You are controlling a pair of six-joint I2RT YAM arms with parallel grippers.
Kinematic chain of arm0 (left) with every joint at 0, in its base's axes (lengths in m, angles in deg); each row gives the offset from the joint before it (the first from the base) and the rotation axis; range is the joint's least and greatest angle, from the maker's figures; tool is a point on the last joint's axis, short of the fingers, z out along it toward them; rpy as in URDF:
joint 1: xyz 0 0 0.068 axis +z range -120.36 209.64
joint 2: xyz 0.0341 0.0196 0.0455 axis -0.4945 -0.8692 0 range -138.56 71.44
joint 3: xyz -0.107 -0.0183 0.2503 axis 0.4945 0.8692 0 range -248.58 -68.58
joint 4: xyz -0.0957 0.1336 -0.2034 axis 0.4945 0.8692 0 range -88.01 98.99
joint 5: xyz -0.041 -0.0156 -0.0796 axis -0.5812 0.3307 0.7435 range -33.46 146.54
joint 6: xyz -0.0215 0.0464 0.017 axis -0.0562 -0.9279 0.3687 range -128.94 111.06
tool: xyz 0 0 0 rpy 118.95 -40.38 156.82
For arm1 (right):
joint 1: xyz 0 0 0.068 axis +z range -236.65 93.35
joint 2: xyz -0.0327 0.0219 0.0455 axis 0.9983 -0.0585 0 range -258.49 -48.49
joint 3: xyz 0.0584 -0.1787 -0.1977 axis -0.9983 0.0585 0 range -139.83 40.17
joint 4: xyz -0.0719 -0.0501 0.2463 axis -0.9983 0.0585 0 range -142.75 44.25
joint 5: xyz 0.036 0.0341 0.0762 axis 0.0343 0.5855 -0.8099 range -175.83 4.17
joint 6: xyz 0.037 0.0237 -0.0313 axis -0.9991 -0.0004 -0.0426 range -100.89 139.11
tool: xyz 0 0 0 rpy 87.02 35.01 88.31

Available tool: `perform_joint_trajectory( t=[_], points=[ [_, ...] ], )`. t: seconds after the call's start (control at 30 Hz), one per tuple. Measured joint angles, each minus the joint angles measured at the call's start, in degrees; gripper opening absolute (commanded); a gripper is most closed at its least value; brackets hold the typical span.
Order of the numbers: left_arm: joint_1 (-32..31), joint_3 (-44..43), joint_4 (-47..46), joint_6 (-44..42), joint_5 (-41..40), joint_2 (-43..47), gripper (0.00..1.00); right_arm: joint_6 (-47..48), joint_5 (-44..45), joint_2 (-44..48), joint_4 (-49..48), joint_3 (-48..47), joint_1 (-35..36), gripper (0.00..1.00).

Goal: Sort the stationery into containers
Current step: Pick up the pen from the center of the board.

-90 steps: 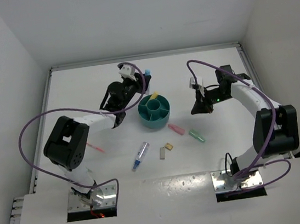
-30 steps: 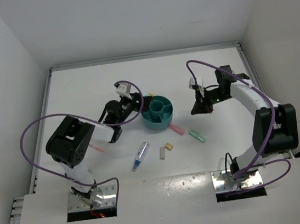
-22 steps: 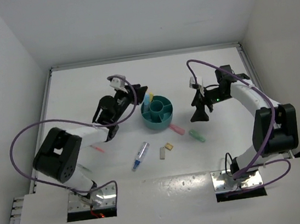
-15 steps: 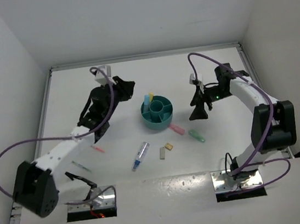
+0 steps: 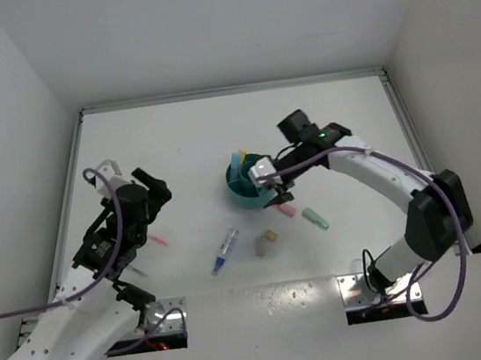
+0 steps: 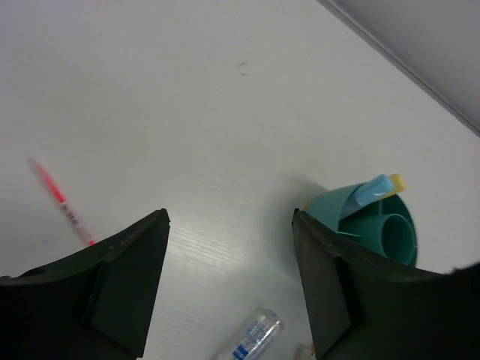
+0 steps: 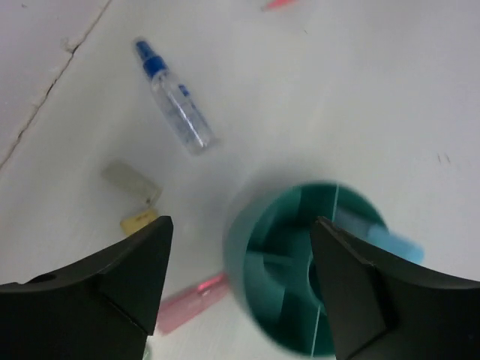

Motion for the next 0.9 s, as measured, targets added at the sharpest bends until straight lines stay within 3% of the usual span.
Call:
perform_joint_trajectory(
  t=[0.1, 0.17, 0.3, 0.4, 0.9],
  points=[
    [0.44, -0.52, 7.15, 8.24, -4.42, -0.37, 0.66, 2.56, 3.19, -6.51, -1.92, -2.95, 8.26, 0.76],
    [0.83, -1.14, 12.37, 13.7, -5.88, -2.8, 0.74, 3.58, 5.68, -11.08, -3.13, -3.26, 12.92, 0.65],
    [1.09, -1.01, 17.88, 20.28, -6.56, -6.4, 0.76, 4.81, 9.62, -20.09, -2.71, -5.55, 19.28, 0.53],
    [1.44, -0.76, 20.04, 22.75, -7.65, -5.6, 0.78, 5.07, 11.78, -24.79, -2.69, -8.13, 21.7, 0.55],
    [2.05, -0.79, 21.77, 24.37, -10.62, -1.25, 0.78, 4.11, 23.98, -30.67, -2.19, -12.79, 32.17, 0.59]
  ],
)
